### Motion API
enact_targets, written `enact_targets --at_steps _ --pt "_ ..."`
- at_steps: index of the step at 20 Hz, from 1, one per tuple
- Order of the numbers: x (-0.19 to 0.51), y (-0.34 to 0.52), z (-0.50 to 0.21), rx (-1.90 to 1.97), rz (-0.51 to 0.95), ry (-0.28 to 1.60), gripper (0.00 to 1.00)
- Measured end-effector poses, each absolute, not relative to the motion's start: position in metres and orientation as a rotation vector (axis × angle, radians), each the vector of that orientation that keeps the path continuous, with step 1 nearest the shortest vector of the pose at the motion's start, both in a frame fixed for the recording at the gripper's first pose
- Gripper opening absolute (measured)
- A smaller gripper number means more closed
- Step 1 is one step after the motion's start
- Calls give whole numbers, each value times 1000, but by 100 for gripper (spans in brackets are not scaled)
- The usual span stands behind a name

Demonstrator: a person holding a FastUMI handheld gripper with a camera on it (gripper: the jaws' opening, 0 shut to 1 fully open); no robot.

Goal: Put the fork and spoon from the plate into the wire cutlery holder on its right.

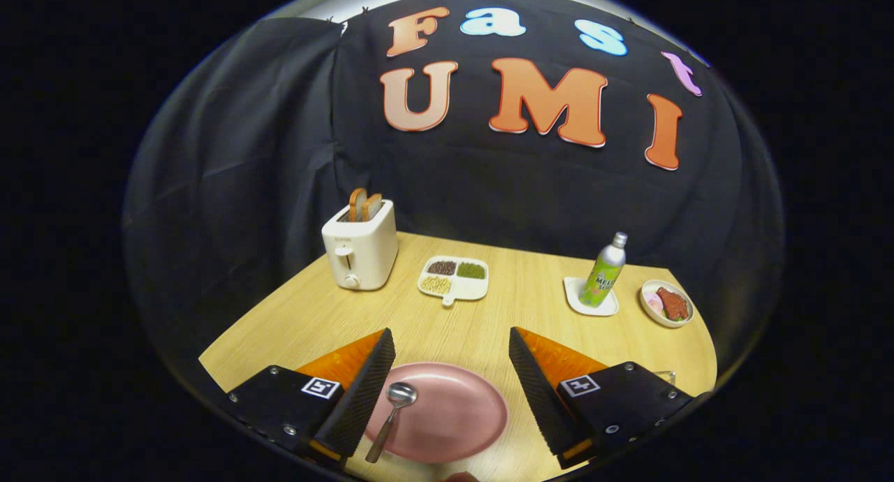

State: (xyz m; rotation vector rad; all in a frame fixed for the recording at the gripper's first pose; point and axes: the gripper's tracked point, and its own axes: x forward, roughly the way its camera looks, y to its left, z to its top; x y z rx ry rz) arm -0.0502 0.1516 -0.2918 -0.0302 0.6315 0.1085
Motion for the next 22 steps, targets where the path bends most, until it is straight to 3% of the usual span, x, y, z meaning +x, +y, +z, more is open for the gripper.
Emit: enact_targets --at_steps 9,13,19,22 --pt "-103 192 -397 -77 149 915 99" --pt "-126 202 -429 -90 155 1040 91" --pt "-144 209 -452 -103 174 1169 57" --pt "-147 207 -456 -91 154 1203 26"
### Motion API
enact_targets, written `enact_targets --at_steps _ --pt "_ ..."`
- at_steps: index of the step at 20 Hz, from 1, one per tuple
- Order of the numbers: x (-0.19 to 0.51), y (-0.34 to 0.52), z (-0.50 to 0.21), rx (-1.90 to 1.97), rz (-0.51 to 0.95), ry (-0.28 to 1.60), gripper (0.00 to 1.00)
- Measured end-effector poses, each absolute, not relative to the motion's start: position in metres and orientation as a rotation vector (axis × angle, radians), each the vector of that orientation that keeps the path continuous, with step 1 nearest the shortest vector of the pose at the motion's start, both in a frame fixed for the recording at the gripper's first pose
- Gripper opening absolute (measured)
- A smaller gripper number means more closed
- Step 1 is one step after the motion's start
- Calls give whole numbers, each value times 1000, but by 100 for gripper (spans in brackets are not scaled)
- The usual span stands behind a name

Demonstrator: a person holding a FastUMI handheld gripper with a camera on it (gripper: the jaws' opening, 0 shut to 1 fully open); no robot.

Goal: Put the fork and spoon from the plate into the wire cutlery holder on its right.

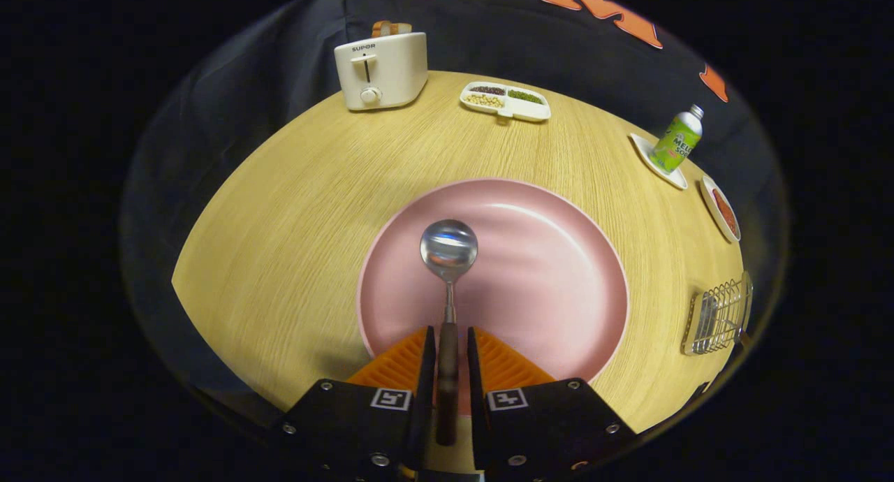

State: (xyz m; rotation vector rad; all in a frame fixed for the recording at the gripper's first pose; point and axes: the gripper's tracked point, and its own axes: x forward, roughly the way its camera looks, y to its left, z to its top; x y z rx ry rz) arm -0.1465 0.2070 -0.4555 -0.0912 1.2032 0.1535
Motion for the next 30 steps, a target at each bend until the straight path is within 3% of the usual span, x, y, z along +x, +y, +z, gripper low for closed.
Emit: enact_targets --at_steps 2,8,24,30 --pt "-147 208 -456 -62 155 1215 14" --pt "-135 202 -444 50 142 1178 6" --pt "-70 38 -303 117 -110 882 6" --pt "-75 -20 -272 107 -171 867 6"
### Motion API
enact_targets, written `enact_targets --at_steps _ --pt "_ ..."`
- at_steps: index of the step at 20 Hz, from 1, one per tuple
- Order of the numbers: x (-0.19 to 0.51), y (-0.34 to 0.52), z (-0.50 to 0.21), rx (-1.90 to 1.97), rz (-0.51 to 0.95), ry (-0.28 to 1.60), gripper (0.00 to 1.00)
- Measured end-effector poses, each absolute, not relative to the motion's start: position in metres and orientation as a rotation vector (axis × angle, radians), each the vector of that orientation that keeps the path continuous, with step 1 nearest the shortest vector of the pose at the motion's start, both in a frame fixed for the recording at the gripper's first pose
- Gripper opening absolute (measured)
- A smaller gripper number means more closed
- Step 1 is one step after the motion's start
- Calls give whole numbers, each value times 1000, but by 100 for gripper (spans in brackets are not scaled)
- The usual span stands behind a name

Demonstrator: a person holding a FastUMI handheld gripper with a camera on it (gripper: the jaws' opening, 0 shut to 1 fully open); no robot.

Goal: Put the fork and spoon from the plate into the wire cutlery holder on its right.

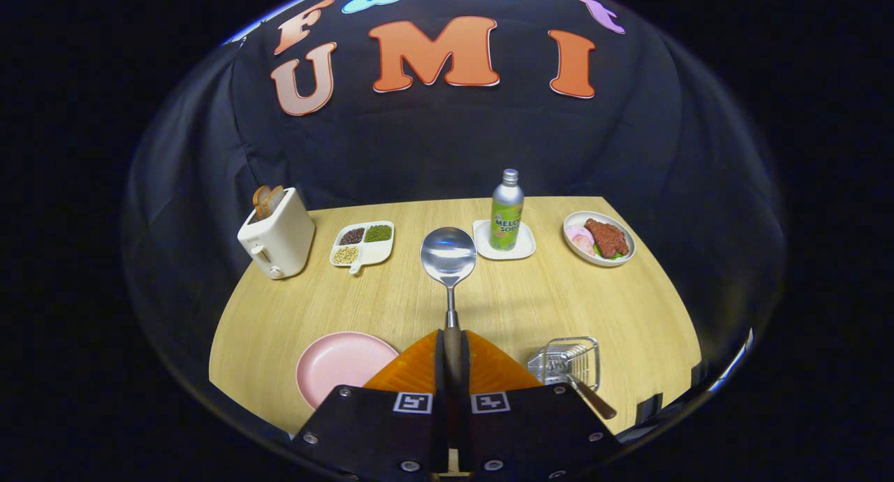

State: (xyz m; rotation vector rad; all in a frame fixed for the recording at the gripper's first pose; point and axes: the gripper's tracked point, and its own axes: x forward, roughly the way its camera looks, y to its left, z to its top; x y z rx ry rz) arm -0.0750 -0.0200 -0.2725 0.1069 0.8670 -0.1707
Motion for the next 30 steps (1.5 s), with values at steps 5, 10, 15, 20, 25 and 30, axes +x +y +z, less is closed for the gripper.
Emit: enact_targets --at_steps 5,10,15,20,25,30 --pt "-98 -76 -267 11 -213 986 6" --pt "-126 -101 -283 -51 -221 1126 6" --pt "-160 -114 -309 -48 -215 1264 6" --pt "-184 -122 -327 -73 -208 1376 6" --pt "-185 -116 -343 -47 -205 1444 6" --pt "-177 -114 -349 -23 -199 1441 9"
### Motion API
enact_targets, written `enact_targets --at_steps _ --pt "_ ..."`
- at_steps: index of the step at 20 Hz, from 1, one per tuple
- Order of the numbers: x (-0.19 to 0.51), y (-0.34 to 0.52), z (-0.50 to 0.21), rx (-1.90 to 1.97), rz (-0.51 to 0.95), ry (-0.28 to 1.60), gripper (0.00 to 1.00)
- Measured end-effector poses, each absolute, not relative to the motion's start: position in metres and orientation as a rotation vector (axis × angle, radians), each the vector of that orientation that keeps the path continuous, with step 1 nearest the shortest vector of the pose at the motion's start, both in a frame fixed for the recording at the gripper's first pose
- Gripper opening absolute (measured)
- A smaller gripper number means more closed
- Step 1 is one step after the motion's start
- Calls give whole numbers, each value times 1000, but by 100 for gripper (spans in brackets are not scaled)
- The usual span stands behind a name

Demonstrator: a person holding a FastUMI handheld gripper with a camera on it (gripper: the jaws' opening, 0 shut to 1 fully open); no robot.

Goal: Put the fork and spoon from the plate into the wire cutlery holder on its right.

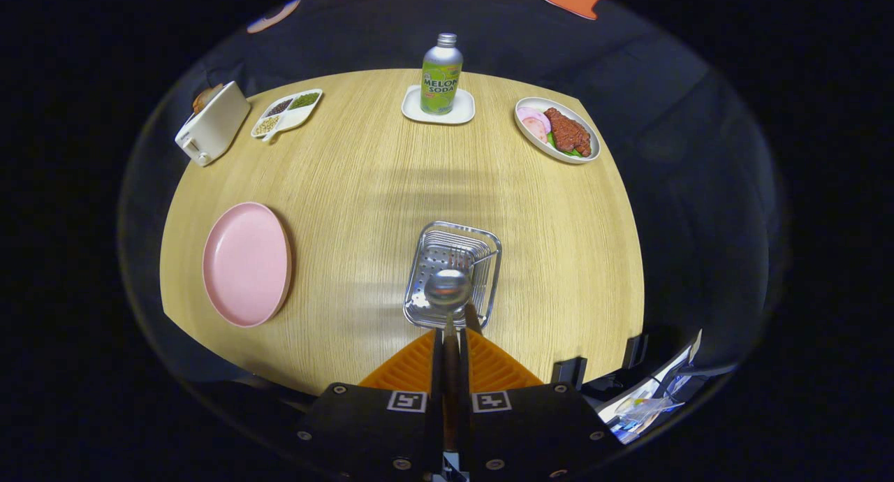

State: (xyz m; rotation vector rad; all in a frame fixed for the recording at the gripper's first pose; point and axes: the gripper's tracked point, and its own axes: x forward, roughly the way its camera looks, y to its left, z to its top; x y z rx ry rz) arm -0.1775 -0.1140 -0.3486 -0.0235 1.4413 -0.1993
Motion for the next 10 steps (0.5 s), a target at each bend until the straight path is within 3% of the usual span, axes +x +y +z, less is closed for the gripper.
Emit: enact_targets --at_steps 5,10 --pt "-155 -115 -341 17 -222 1338 10" --pt "-102 -126 -291 65 -248 1036 11"
